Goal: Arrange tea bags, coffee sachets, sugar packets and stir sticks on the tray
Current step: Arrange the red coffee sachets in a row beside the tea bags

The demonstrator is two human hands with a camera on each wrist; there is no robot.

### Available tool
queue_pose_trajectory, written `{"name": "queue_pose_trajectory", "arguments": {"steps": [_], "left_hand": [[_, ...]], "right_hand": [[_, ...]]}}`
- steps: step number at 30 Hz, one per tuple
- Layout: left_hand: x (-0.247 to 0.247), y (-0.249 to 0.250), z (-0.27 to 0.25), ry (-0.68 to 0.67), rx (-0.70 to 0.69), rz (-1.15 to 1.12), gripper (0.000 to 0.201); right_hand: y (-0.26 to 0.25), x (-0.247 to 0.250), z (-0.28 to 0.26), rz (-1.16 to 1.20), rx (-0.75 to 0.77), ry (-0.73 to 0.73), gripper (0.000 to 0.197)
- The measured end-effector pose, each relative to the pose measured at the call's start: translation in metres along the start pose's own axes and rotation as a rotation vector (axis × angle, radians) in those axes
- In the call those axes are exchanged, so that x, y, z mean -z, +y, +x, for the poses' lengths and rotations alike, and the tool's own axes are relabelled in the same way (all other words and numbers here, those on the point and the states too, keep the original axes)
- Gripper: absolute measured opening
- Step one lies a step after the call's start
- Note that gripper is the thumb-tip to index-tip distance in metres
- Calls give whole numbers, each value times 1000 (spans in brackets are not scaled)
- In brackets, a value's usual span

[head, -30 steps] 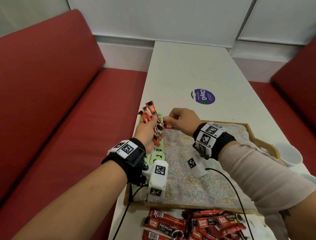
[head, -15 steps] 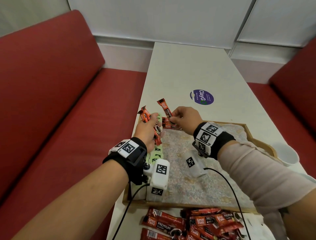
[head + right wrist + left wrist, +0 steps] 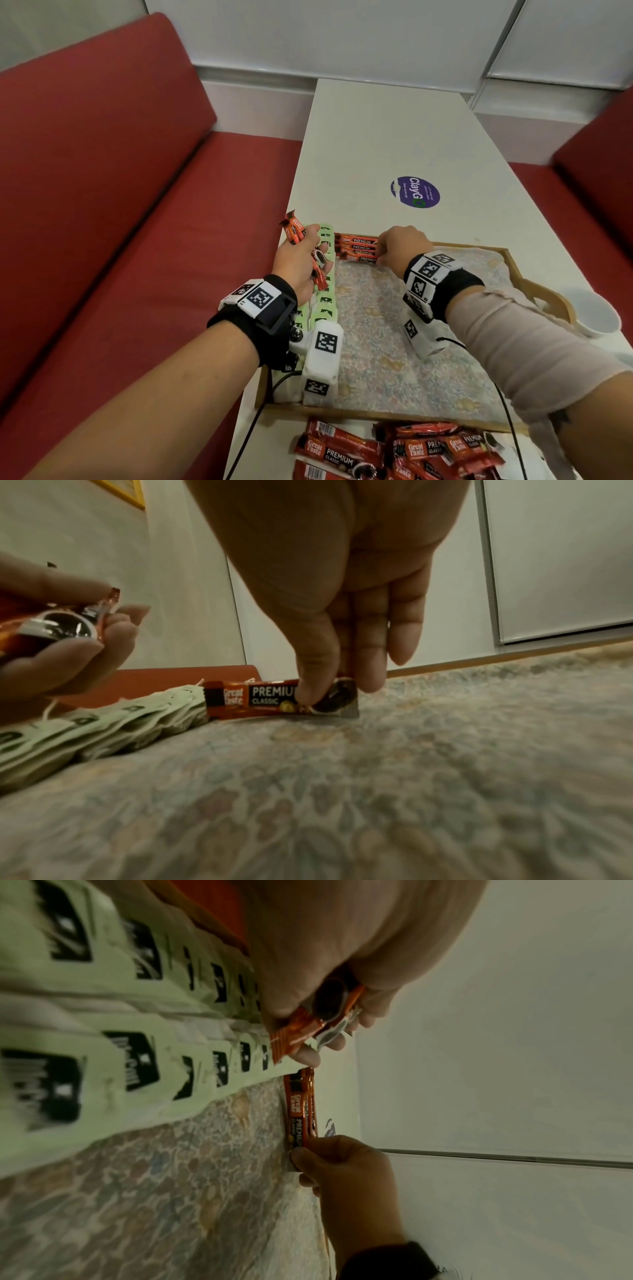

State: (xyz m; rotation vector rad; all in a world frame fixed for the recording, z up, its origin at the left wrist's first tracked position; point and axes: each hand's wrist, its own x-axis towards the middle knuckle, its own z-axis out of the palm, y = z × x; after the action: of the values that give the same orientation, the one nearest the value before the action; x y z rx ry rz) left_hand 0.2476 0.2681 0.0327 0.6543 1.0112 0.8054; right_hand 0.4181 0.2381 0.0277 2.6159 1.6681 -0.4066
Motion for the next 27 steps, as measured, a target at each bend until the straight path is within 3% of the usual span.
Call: {"name": "queue_pose_trajectory", "arguments": {"steps": [12,27], "left_hand": [[-1,-2,3,-8,7,-4,12],[-2,-8,7,-57,5,-3,10]], "right_hand": [[-4,-1,5,-38,19,20,14],[-4,-1,0,29,82,105,26]]}}
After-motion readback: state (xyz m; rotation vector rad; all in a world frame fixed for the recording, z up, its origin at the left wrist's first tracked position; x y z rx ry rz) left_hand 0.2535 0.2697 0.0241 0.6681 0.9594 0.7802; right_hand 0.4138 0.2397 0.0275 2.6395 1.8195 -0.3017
